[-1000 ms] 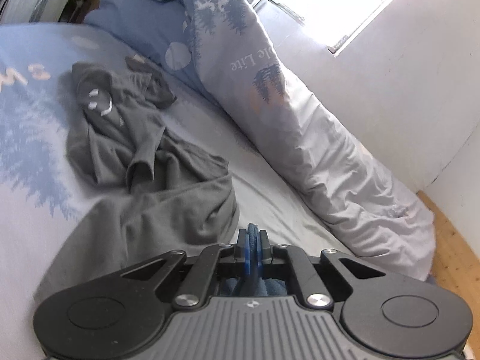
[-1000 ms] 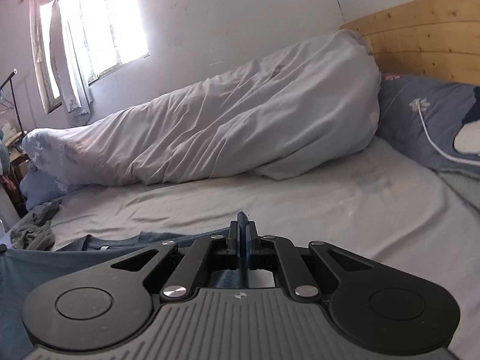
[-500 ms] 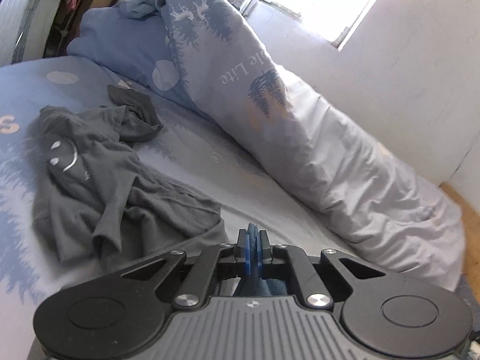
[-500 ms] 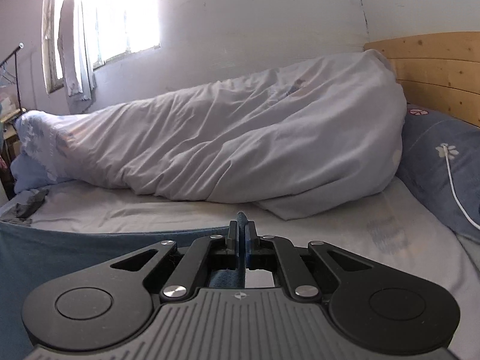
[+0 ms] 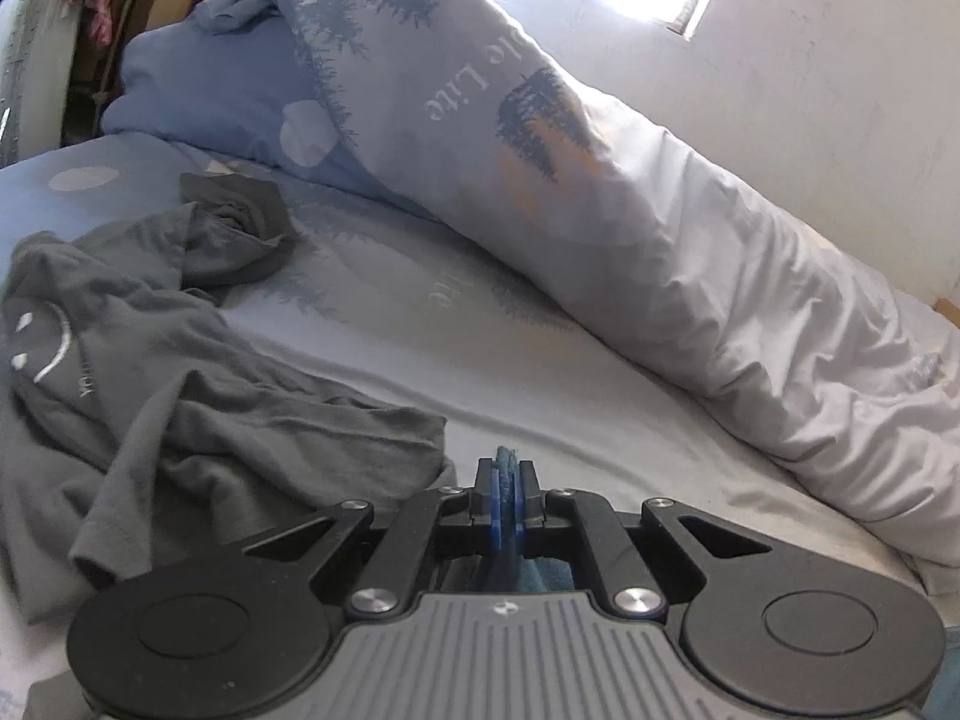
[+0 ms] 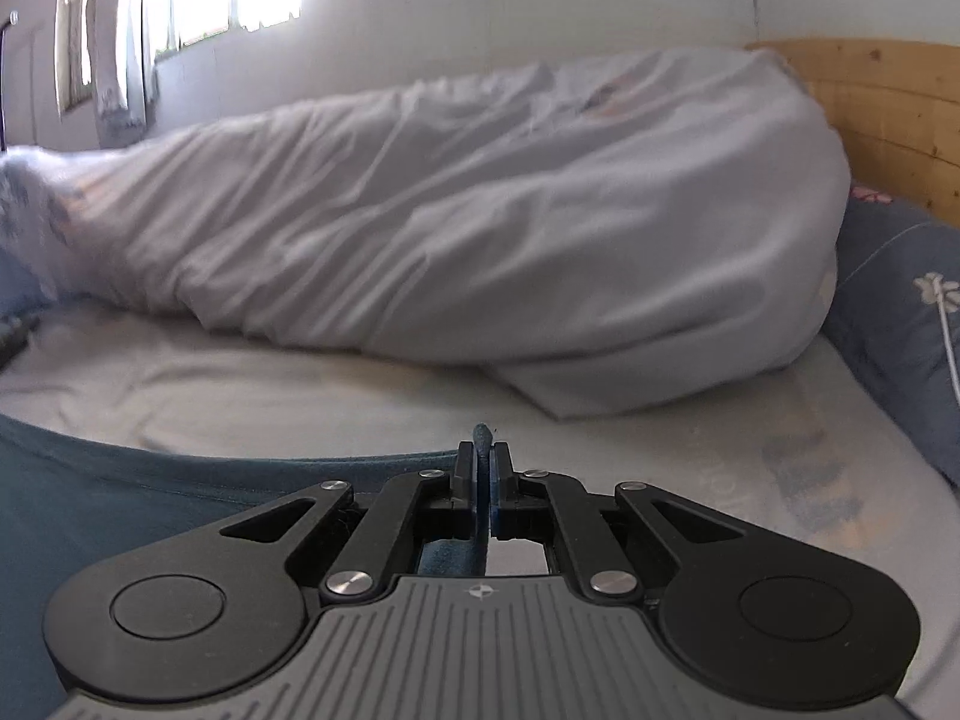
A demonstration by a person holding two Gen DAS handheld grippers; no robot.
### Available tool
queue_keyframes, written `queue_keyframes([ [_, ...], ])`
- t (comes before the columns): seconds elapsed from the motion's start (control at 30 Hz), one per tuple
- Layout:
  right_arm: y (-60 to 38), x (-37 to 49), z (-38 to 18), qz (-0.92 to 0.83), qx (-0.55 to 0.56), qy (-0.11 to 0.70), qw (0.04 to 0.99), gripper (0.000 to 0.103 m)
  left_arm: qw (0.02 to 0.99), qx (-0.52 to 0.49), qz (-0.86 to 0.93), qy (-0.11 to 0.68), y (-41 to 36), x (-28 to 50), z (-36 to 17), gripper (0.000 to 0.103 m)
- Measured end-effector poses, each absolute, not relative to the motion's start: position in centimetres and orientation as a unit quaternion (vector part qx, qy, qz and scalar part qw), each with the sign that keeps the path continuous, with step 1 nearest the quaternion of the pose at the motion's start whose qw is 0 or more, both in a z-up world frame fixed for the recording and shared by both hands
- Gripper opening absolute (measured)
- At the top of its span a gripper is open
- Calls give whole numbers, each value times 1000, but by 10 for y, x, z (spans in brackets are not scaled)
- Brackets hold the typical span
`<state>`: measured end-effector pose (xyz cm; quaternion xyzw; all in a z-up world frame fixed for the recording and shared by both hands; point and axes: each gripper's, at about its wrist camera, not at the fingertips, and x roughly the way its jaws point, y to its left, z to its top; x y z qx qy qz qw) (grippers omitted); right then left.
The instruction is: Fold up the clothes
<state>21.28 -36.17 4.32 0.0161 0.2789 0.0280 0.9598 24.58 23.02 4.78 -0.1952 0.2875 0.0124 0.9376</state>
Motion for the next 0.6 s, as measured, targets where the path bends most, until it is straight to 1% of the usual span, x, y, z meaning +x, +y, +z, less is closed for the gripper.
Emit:
queue_keyframes([
  [0.13, -360, 223, 27, 24, 6, 294, 956, 1, 937, -186, 20, 295, 230, 250, 34, 3],
  [0.27, -355, 234, 14, 22, -17, 313, 949, 2, 942, -159, 20, 296, 224, 251, 32, 4],
  [0.33, -352, 237, 10, 16, -29, 321, 946, 2, 943, -148, 18, 297, 222, 251, 30, 6],
  [0.37, -351, 238, 8, 12, -32, 325, 945, 2, 944, -143, 16, 298, 222, 251, 30, 8],
  [0.4, -350, 238, 7, 6, -36, 328, 944, 4, 945, -138, 16, 297, 222, 250, 31, 8],
  [0.43, -350, 238, 7, -4, -39, 329, 943, 8, 946, -133, 17, 295, 221, 249, 32, 8],
  [0.47, -349, 237, 8, -14, -43, 330, 943, 20, 948, -119, 17, 293, 219, 247, 35, 9],
  [0.5, -349, 237, 8, -24, -46, 331, 942, 36, 950, -113, 17, 292, 217, 245, 37, 10],
  [0.53, -349, 236, 9, -34, -50, 330, 942, 41, 951, -107, 17, 290, 216, 243, 40, 11],
  [0.6, -351, 231, 14, -57, -55, 321, 944, 48, 954, -95, 25, 284, 215, 238, 48, 22],
])
